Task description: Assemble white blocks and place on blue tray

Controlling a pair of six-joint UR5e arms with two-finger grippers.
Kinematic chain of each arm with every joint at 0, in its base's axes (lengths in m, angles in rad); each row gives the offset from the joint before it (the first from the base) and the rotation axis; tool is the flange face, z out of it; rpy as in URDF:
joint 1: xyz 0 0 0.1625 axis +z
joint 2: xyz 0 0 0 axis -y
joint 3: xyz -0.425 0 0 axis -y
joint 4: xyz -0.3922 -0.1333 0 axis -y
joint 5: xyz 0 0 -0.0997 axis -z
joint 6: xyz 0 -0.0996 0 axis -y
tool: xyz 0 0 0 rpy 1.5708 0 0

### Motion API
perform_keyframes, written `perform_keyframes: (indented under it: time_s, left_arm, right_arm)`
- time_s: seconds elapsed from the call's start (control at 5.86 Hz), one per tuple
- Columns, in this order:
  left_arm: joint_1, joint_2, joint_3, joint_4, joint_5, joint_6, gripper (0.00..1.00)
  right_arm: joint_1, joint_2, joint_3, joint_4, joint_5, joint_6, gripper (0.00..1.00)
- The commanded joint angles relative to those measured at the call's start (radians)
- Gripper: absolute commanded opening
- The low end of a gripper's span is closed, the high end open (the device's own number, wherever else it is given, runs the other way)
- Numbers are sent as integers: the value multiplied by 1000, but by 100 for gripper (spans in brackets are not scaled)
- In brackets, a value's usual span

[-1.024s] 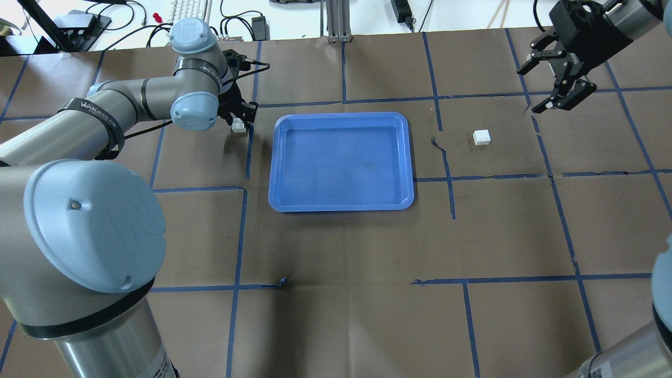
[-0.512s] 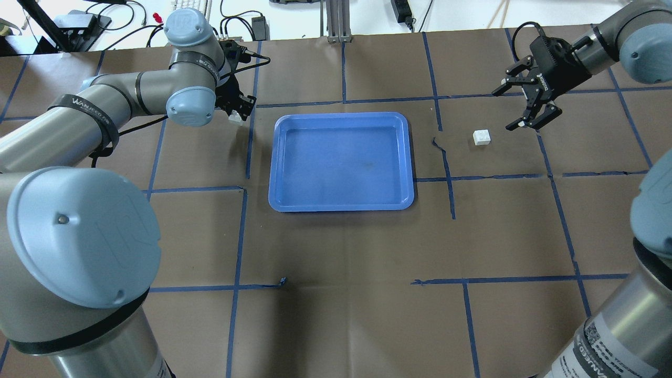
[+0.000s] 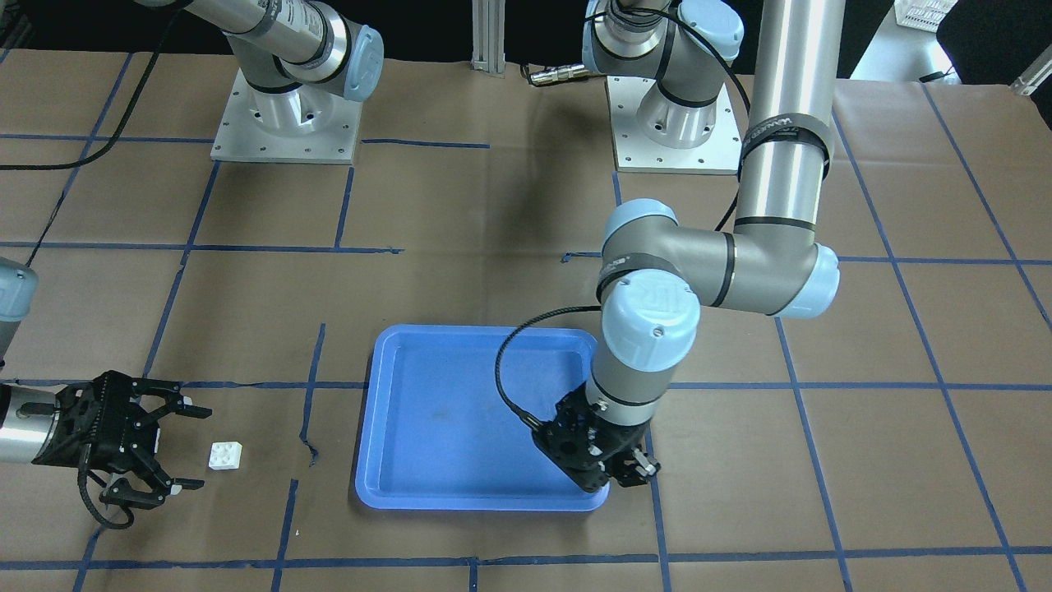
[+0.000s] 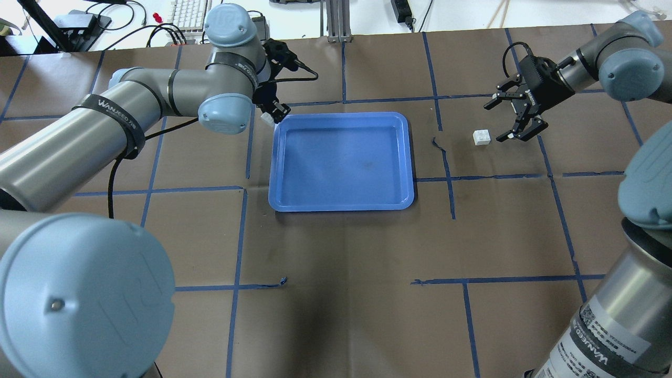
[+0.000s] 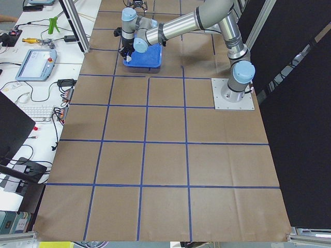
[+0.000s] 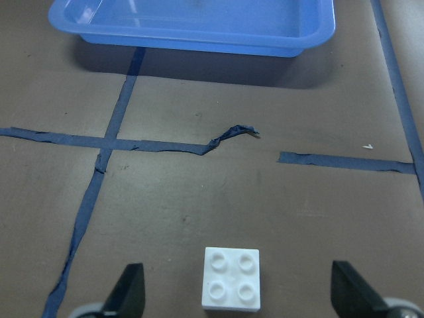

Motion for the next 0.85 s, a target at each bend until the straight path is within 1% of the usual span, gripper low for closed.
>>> perform_keyframes:
  time_s: [0.0,0.17,0.34,0.51,0.68]
  left_arm:
    - [-96,10,-49,8,-3,260,20]
    - [-112,5,-79,9,-5,421,20]
    - [-127,-8,-93,9,-6,439,22]
    - [-130,-13,-94,6,-55,439,23]
    - [-135,-24,-94,6,-96,471,25]
  right_arm:
    - [1,22,14,-3,0,24,100]
    - [1,27,36,-28,0,23,100]
    - [0,28,44,-47,0,23,100]
    - [0,28,44,-54,0,23,86]
    - [0,28,44,-96,-2,21,52]
